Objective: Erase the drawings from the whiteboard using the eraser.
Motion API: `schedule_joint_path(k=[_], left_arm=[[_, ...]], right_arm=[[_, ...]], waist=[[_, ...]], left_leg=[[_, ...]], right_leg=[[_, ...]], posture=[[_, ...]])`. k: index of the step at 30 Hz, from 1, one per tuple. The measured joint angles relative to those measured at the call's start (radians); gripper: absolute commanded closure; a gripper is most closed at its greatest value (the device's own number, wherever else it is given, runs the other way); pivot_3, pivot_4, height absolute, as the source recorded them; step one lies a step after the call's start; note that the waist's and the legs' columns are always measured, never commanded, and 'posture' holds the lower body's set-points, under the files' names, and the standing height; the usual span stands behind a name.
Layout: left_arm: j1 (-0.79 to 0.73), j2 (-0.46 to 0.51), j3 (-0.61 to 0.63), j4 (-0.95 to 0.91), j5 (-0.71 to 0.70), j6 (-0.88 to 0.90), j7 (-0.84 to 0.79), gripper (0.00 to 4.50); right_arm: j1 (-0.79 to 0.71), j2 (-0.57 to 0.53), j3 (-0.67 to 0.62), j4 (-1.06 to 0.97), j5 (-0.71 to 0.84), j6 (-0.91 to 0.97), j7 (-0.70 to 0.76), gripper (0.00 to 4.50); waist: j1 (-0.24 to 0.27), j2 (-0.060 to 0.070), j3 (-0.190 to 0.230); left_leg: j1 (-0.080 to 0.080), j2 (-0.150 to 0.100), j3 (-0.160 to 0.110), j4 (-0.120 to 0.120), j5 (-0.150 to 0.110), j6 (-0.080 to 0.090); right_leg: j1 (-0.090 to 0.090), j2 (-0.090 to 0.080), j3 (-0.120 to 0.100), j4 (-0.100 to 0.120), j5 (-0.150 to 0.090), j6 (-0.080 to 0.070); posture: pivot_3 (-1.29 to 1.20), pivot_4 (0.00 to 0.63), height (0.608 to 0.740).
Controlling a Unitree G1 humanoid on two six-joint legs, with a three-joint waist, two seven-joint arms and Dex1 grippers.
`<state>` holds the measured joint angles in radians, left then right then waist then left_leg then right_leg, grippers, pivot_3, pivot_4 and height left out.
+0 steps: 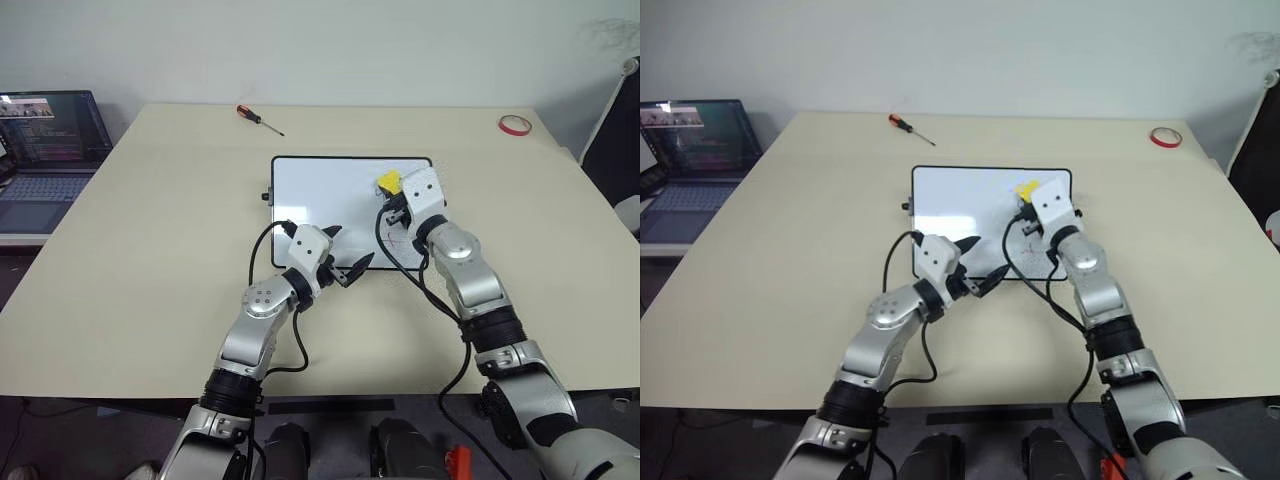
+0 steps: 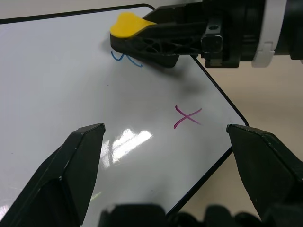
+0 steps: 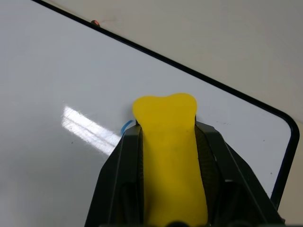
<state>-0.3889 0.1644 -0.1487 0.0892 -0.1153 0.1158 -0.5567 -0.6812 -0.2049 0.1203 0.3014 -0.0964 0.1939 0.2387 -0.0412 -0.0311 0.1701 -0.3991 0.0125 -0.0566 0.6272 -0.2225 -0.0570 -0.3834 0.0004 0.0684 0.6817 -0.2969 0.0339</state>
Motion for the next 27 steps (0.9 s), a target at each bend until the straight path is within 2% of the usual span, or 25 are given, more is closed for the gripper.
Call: schedule_joint_path(k=[8,13,22,27], left_arm=[[-0.018,-0.01,-0.001,0.02,0.0,-0.01,-0.002,0.0],[-0.034,-0.01,0.0,0.047,0.0,-0.021,-0.004,0.0],[-0.04,-0.011,0.0,0.069,0.0,-0.04,-0.003,0.0],[-0.039,-0.01,0.0,0.069,0.001,-0.04,-0.002,0.0]], right_arm=[[0.103,-0.006,0.019,-0.132,0.0,0.073,0.04,3.35],[0.107,-0.017,0.021,-0.143,0.0,0.089,0.067,3.35],[-0.087,0.024,0.003,0.103,0.0,-0.004,-0.009,3.35],[-0.135,0.043,-0.003,0.187,-0.001,-0.071,-0.048,3.35]], waist=[[0.0,0.0,0.0],[0.0,0.0,0.0],[-0.011,0.0,0.0],[-0.012,0.0,0.0]], left_leg=[[0.001,0.0,0.0,0.0,0.0,0.0],[0.002,-0.001,0.0,0.0,0.0,0.0],[0.004,-0.001,0.0,0.001,0.0,0.0],[0.003,0.0,0.0,0.0,0.0,0.0]], right_leg=[[0.001,0.0,0.0,0.0,0.0,0.0],[0.003,0.001,-0.001,0.0,0.0,0.0],[0.004,0.002,0.0,0.0,0.001,0.0],[0.003,0.001,0.001,-0.001,0.001,0.0]], posture=[[0.0,0.15,0.74],[0.0,0.15,0.74],[0.0,0.15,0.74],[0.0,0.15,0.74]])
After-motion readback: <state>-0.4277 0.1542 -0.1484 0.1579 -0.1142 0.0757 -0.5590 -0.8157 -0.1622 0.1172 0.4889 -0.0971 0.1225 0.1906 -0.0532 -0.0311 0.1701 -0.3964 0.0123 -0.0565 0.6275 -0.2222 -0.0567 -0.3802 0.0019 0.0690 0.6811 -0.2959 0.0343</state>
